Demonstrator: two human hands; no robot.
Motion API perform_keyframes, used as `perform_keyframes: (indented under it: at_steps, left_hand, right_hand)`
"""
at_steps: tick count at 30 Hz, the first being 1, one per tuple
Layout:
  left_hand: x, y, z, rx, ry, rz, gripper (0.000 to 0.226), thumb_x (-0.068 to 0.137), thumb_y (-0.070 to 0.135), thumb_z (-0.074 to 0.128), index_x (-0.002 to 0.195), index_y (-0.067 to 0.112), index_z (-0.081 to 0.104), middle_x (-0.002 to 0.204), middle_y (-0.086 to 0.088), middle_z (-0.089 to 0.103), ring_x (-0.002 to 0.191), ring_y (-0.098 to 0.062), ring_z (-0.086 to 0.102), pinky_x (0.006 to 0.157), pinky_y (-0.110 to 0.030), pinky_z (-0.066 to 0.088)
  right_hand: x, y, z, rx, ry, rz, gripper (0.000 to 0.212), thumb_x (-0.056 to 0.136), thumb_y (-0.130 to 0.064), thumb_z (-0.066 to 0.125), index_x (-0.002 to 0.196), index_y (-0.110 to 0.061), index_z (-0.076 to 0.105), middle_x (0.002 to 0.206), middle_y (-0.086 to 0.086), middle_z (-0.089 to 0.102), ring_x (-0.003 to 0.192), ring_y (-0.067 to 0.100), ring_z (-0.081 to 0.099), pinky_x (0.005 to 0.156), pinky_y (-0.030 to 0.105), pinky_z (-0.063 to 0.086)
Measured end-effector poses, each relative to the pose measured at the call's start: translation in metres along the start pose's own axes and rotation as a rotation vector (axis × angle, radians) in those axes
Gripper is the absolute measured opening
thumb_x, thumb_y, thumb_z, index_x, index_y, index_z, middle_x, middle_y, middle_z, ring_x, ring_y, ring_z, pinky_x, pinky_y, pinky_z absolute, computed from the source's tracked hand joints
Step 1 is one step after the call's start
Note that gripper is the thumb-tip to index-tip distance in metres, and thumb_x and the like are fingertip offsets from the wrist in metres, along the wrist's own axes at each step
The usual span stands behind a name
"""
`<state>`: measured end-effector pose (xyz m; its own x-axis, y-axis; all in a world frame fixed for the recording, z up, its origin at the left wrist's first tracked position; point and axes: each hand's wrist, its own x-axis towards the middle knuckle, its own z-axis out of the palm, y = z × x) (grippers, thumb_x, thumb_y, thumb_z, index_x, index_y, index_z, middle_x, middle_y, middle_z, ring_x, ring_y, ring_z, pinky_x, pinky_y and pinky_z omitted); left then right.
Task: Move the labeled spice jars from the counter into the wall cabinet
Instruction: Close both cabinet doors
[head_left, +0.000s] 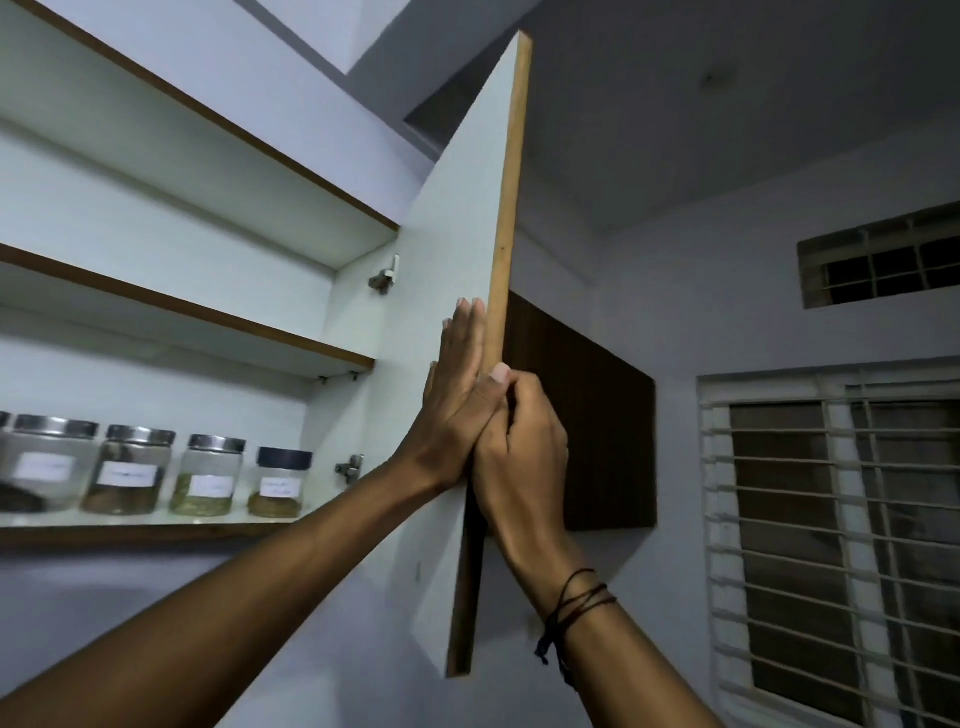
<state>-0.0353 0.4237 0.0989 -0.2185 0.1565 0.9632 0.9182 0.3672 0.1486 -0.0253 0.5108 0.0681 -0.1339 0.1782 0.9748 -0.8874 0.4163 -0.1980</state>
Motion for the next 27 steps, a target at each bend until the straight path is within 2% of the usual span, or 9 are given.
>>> perform_keyframes:
  at_steps: [3,5,7,10,12,14,20,23,27]
  left_hand:
    - [-0.012,-0.002,-0.049,-0.139,0.013,-0.008,0.063,0.098,0.037,0.03,0.15,0.043,-0.004,0.165,0.019,-0.006,0.152,-0.001,0.002,0.126,-0.037,0.009]
    - [-0.021,-0.006,-0.086,-0.182,0.022,-0.037,0.063,0.097,0.037,0.034,0.151,0.045,0.001,0.159,0.032,0.005,0.146,0.011,0.015,0.118,-0.013,0.02]
    - [-0.031,-0.012,-0.123,-0.168,0.051,-0.067,0.064,0.097,0.036,0.035,0.153,0.042,0.004,0.153,0.036,0.012,0.14,0.017,0.023,0.108,-0.003,0.026]
    - [-0.046,-0.022,-0.174,-0.164,0.105,-0.127,0.064,0.097,0.036,0.037,0.155,0.039,0.011,0.157,0.022,0.026,0.139,0.007,0.036,0.105,-0.006,0.034]
    - [-0.054,-0.03,-0.204,-0.146,0.145,-0.173,0.065,0.096,0.037,0.039,0.156,0.037,0.016,0.154,0.02,0.033,0.136,0.006,0.041,0.103,-0.008,0.038]
    - [-0.062,-0.041,-0.232,-0.107,0.203,-0.215,0.063,0.095,0.038,0.042,0.155,0.038,0.02,0.15,0.018,0.04,0.133,0.005,0.045,0.102,-0.012,0.041]
    - [-0.072,-0.079,-0.3,-0.016,0.369,-0.368,0.051,0.103,0.015,0.046,0.151,0.027,0.037,0.135,0.004,0.062,0.118,-0.006,0.063,0.089,-0.016,0.052]
    - [-0.075,-0.097,-0.323,0.062,0.416,-0.444,0.049,0.102,0.015,0.047,0.15,0.024,0.04,0.134,0.004,0.063,0.117,-0.007,0.064,0.092,-0.018,0.053]
    - [-0.078,-0.117,-0.347,0.206,0.463,-0.495,0.047,0.102,0.013,0.048,0.148,0.022,0.044,0.127,0.009,0.065,0.108,0.0,0.064,0.088,-0.016,0.052]
  right_hand:
    - [-0.008,-0.028,0.036,0.109,-0.03,-0.066,0.016,0.099,-0.035,0.039,0.099,-0.029,0.054,0.092,-0.015,0.054,0.081,0.002,0.057,0.062,0.018,0.049]
    - [-0.016,-0.048,0.066,0.195,-0.064,-0.082,0.013,0.1,-0.031,0.043,0.105,-0.026,0.054,0.099,-0.013,0.05,0.085,0.004,0.056,0.068,0.024,0.052]
    - [-0.024,-0.066,0.098,0.255,-0.095,-0.086,0.015,0.099,-0.026,0.045,0.111,-0.023,0.053,0.107,-0.01,0.048,0.094,0.008,0.054,0.079,0.033,0.053]
    - [-0.04,-0.09,0.147,0.305,-0.122,-0.084,0.03,0.096,-0.023,0.045,0.124,-0.015,0.052,0.131,-0.001,0.049,0.118,0.015,0.047,0.102,0.03,0.042]
    - [-0.048,-0.104,0.176,0.318,-0.151,-0.069,0.041,0.095,-0.023,0.043,0.134,-0.014,0.05,0.145,0.001,0.043,0.13,0.014,0.039,0.109,0.026,0.032]
    - [-0.056,-0.114,0.206,0.338,-0.197,-0.069,0.047,0.095,-0.025,0.04,0.141,-0.015,0.046,0.153,0.001,0.037,0.138,0.014,0.033,0.115,0.03,0.029]
    - [-0.071,-0.118,0.281,0.193,-0.3,-0.204,0.054,0.098,-0.021,0.04,0.15,-0.01,0.038,0.16,0.01,0.031,0.146,0.026,0.029,0.119,0.039,0.025]
    - [-0.076,-0.112,0.313,0.088,-0.421,-0.255,0.058,0.1,-0.025,0.036,0.156,-0.013,0.024,0.165,0.009,0.017,0.152,0.028,0.016,0.122,0.038,0.014]
    - [-0.08,-0.106,0.35,-0.007,-0.572,-0.31,0.064,0.102,-0.023,0.036,0.159,-0.016,0.006,0.167,0.007,-0.004,0.154,0.028,-0.002,0.126,0.043,0.01]
